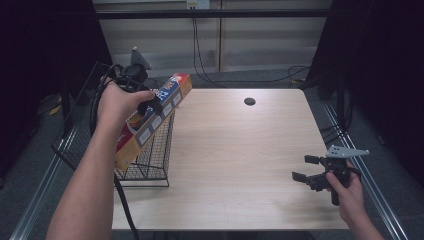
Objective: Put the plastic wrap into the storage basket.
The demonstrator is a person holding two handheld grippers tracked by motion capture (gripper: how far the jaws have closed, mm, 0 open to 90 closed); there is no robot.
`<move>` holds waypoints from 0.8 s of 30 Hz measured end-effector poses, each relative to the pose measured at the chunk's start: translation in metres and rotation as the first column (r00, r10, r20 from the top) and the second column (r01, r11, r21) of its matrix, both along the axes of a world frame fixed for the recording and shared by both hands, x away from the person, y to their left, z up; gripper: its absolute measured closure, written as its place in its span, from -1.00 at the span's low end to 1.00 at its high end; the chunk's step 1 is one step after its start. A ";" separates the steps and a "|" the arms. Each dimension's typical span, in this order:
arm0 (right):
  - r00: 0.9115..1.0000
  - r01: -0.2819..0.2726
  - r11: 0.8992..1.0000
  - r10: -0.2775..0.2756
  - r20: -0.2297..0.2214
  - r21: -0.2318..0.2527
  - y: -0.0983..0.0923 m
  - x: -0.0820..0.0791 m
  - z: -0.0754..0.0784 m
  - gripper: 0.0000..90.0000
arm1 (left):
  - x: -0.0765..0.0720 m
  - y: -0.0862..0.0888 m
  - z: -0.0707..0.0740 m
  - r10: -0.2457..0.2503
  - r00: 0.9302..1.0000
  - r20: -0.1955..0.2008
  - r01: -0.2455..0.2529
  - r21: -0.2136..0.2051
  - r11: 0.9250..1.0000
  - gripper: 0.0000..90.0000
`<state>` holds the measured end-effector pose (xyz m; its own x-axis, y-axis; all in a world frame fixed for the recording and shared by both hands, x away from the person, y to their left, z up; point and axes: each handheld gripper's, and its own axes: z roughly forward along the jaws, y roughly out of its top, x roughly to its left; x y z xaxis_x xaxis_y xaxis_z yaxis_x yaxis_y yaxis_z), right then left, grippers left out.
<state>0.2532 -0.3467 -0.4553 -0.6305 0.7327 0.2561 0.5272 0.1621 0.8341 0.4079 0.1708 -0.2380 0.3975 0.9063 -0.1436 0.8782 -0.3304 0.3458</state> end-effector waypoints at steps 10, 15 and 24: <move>1.000 0.003 1.000 -0.003 0.004 -0.004 0.001 0.000 0.000 -0.95 | -0.001 0.015 0.001 0.019 1.000 -0.007 -0.019 0.006 1.000 -0.03; 1.000 -0.003 1.000 0.003 0.002 -0.007 0.001 0.000 0.000 -0.95 | -0.002 0.020 0.002 0.042 0.999 -0.013 -0.042 -0.004 0.999 -0.03; 1.000 -0.006 1.000 0.006 -0.001 -0.018 0.003 0.000 0.000 -0.95 | -0.001 0.027 0.001 0.071 0.997 -0.001 -0.071 0.002 0.997 -0.03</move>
<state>0.2531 -0.3438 -0.4557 -0.6347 0.7333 0.2436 0.5267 0.1800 0.8308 0.4068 0.1980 -0.2369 0.3318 0.9326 -0.1422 0.9000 -0.2677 0.3440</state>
